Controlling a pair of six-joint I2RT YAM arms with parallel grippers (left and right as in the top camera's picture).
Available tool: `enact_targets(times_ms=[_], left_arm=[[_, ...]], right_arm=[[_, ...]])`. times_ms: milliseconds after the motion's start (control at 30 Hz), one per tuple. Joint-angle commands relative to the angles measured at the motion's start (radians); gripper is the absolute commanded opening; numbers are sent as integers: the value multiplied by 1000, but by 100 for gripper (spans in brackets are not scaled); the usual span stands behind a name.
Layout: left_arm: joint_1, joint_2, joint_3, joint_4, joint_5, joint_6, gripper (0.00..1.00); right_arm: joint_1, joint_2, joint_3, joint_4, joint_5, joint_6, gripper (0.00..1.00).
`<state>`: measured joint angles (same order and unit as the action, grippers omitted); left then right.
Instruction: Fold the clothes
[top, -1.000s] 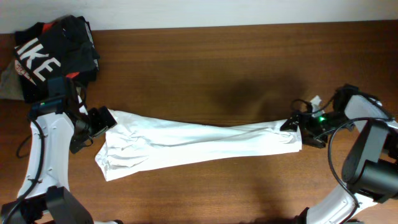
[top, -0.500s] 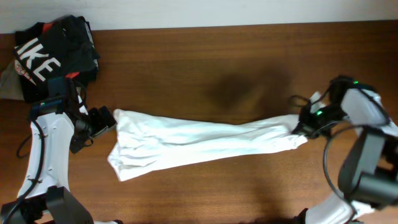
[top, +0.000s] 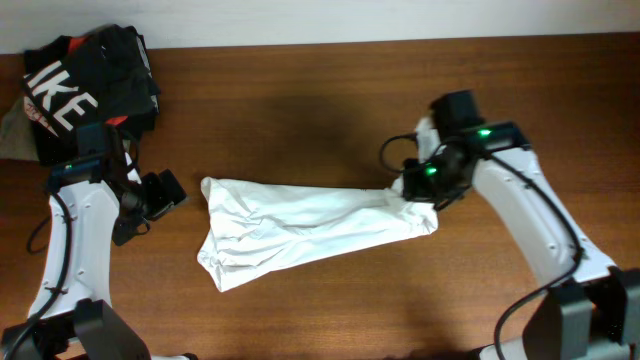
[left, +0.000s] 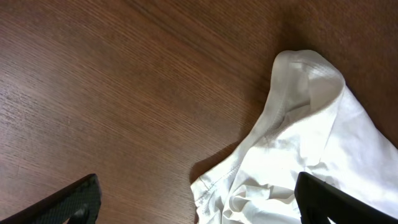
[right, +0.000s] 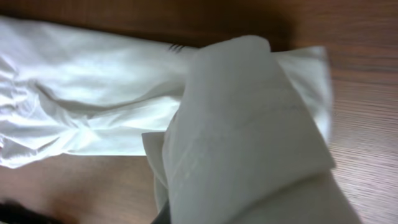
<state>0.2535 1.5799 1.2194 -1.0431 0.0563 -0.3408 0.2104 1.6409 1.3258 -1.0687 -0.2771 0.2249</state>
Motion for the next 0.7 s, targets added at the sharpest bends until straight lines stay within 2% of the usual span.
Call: enact_targets(times_ms=[0,133,300,367,500,667], left_arm=[[-4,-6,5,2,8,1,99],[-4,-6,5,2,8,1,99],[-4,-6,5,2,8,1,99],[-4,-6,5,2,8,1,99],[-4,-6,5,2,8,1,99],[-4,-6,5,2,8,1,99]], right_arm=[[92,69,6,21,60,62,4],[178,144,6,79,45,110,4],[261,151,6,129,38,151,4],[289,152,5,143,39,151,7],[307,152,2,150,46,151,22],[307,152,1,154,15,155,19]])
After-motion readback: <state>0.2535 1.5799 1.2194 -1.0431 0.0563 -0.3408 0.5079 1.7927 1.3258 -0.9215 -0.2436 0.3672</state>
